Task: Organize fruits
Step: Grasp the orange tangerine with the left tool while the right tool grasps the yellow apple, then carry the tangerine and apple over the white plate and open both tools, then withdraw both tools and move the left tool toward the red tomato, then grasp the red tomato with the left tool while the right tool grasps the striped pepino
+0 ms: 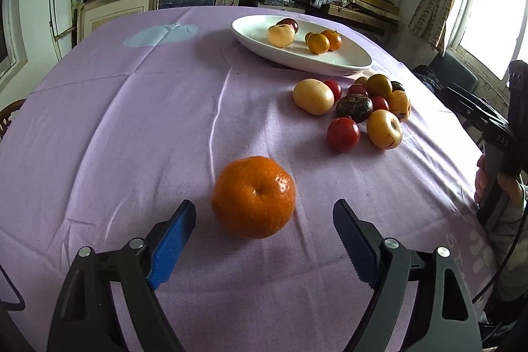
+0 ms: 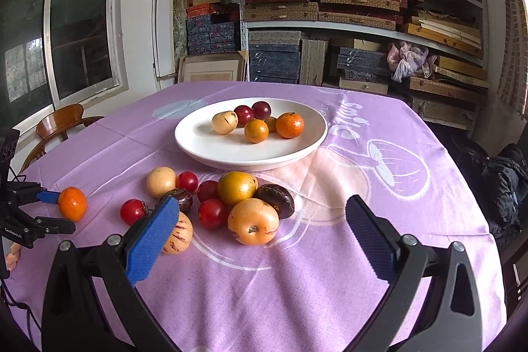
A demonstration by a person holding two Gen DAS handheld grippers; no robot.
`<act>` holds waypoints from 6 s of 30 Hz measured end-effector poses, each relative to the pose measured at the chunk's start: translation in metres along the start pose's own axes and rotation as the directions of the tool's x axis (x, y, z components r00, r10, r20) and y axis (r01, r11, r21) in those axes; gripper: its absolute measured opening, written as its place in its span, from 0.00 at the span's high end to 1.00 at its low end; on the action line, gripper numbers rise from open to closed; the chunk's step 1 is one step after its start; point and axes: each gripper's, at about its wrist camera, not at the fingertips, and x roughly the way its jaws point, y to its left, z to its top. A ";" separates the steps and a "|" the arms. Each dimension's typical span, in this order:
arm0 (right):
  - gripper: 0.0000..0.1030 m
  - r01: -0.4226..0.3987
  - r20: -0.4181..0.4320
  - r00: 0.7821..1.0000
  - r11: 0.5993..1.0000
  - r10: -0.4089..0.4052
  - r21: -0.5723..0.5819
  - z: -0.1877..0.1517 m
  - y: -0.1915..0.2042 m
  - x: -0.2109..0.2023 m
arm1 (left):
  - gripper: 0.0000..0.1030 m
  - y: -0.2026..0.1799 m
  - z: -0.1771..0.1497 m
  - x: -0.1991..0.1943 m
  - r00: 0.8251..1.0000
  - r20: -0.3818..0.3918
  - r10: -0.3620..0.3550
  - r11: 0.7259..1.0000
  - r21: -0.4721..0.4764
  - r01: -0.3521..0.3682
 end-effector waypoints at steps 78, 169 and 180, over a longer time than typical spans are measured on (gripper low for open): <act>0.43 -0.004 -0.092 0.996 0.996 0.012 0.088 0.073 -0.021 0.134 | 0.33 -0.047 0.170 0.118 0.992 0.113 0.059 0.996 0.053 -0.065; 0.04 -0.003 -0.018 1.000 0.996 0.005 0.094 0.014 -0.012 0.024 | 0.40 -0.021 0.058 0.061 0.998 -0.026 -0.052 0.998 0.039 0.053; 0.04 -0.038 -0.046 0.998 0.998 0.040 0.047 0.011 0.002 0.025 | 0.71 -0.019 0.060 0.060 0.998 -0.016 -0.057 0.998 0.030 0.058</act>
